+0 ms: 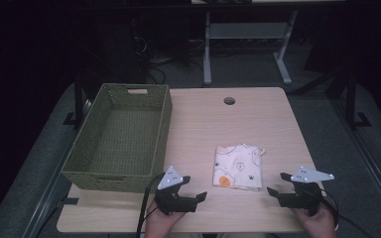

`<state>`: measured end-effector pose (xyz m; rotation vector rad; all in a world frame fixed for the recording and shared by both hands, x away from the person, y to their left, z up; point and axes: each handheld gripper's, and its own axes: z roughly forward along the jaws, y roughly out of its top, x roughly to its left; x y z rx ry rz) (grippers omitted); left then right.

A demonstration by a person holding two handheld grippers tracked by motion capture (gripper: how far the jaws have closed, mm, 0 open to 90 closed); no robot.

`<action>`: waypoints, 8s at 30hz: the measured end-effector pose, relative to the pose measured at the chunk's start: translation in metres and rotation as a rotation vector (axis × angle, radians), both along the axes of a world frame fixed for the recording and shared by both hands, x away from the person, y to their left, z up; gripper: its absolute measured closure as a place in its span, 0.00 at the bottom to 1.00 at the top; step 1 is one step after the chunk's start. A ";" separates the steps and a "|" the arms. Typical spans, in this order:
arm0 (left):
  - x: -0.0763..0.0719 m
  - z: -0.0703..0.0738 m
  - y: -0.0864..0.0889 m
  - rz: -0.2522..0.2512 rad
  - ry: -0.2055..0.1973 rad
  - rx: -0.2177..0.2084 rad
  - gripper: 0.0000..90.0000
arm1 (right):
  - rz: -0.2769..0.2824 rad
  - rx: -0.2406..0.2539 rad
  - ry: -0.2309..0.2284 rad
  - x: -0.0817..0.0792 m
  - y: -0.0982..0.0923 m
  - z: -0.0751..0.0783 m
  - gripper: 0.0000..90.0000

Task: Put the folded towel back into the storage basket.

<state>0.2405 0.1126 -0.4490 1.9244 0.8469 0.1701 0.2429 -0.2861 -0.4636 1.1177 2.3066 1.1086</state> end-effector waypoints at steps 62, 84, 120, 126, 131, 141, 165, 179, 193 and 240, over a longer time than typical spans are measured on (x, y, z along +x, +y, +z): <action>0.124 0.019 -0.176 -0.183 0.196 0.491 0.28 | -0.036 0.061 -0.040 -0.003 -0.011 0.007 0.28; 0.128 0.005 -0.195 -0.166 0.215 0.661 0.35 | -0.075 0.084 -0.052 -0.004 -0.016 0.009 0.28; 0.147 0.012 -0.193 -0.183 0.250 0.730 0.85 | -0.076 0.099 -0.057 -0.005 -0.017 0.010 0.28; 0.150 0.012 -0.191 -0.188 0.267 0.714 0.89 | -0.077 0.097 -0.051 -0.005 -0.015 0.009 0.28; 0.153 0.012 -0.189 -0.196 0.282 0.698 0.91 | -0.076 0.096 -0.052 -0.005 -0.015 0.008 0.28; 0.156 0.015 -0.189 -0.203 0.301 0.713 0.91 | -0.080 0.097 -0.050 -0.005 -0.016 0.008 0.28; 0.155 0.062 -0.175 -0.212 0.261 0.773 0.92 | -0.092 0.094 -0.050 -0.004 -0.017 0.008 0.28; 0.155 0.105 -0.152 -0.190 0.251 0.768 0.92 | -0.089 0.089 -0.048 -0.003 -0.016 0.007 0.28; 0.156 0.142 -0.125 -0.153 0.242 0.779 0.92 | -0.089 0.082 -0.042 -0.002 -0.015 0.006 0.28; 0.155 0.212 -0.021 0.030 0.239 0.760 0.92 | -0.097 0.065 -0.033 -0.001 -0.008 0.005 0.24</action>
